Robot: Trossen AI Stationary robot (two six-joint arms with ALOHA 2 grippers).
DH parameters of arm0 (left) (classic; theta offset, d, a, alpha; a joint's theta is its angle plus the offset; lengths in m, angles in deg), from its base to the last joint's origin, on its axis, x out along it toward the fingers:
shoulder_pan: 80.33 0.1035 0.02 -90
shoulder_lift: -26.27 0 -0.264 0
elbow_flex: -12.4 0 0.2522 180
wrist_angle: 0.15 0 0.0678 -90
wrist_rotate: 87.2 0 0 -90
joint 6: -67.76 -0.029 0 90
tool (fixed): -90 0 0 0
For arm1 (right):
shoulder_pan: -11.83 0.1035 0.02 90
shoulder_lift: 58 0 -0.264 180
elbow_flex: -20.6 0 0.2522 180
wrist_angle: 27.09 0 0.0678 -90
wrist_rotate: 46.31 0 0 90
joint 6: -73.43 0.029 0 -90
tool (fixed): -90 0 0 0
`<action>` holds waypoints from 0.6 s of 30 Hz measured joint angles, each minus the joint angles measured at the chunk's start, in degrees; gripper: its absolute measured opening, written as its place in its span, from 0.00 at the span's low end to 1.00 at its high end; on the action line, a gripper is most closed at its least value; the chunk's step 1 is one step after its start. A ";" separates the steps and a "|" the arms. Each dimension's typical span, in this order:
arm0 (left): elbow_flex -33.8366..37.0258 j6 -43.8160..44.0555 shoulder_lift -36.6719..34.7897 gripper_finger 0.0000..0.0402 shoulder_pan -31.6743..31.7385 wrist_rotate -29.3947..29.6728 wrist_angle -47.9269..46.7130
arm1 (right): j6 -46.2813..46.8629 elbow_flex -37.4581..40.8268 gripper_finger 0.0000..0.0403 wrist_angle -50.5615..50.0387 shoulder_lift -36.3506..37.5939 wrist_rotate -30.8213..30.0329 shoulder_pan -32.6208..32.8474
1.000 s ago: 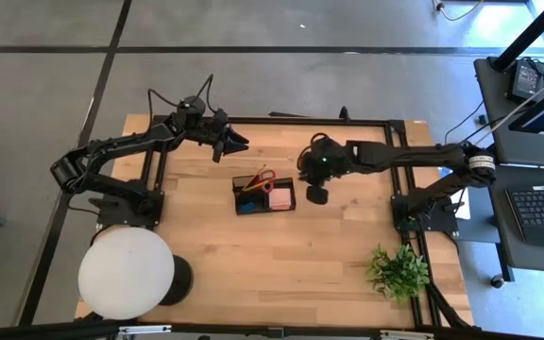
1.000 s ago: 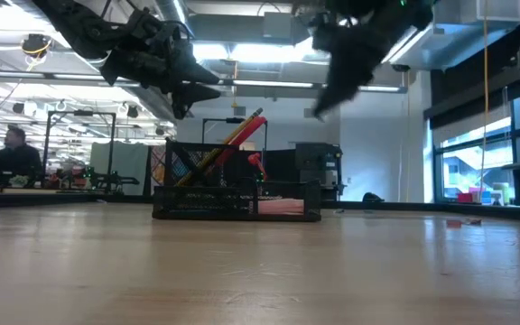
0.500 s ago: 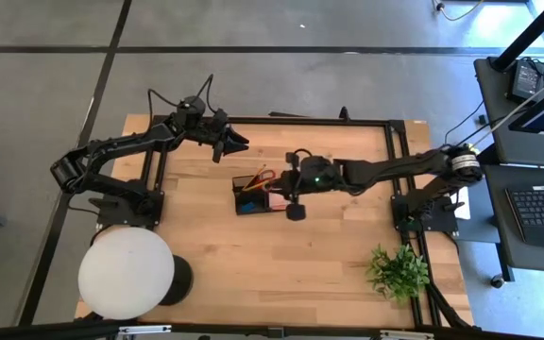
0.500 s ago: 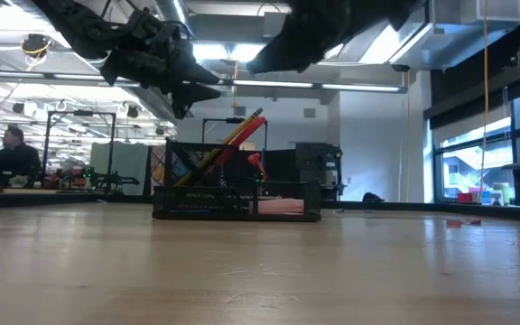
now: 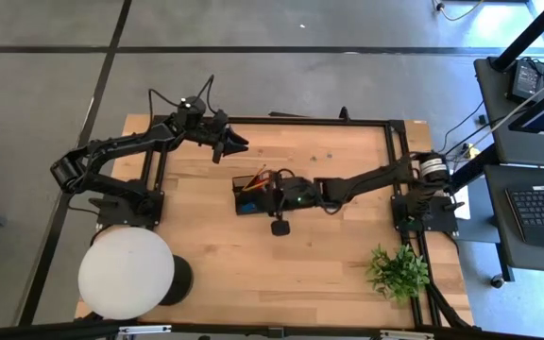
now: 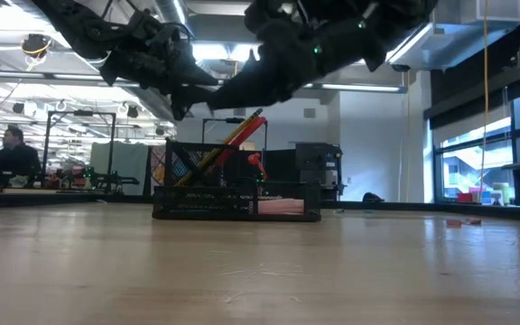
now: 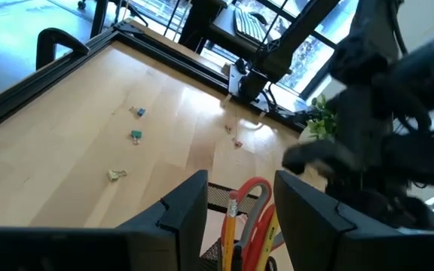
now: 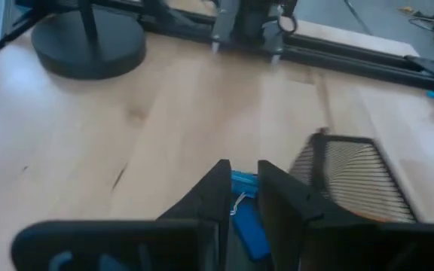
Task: Pick and place office supplies into organizer
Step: Put the blue binder clip into the desk organizer
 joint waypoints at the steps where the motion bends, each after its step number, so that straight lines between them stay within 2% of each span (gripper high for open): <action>1: 0.00 0.01 0.00 0.37 0.00 -0.01 -0.16 | -0.01 0.00 0.16 0.72 -0.84 -0.51 0.44; 6: 0.00 -0.01 -0.01 0.37 0.00 0.01 -1.50 | -1.25 0.00 0.16 3.07 -4.43 -5.49 1.75; 11: 0.00 0.00 -0.01 0.37 0.02 0.01 -1.60 | -2.91 0.00 0.16 2.97 -6.67 -13.69 2.17; 18: 0.00 -0.01 -0.02 0.37 0.02 0.01 -1.60 | -2.96 0.00 0.16 2.15 -7.62 -14.48 2.19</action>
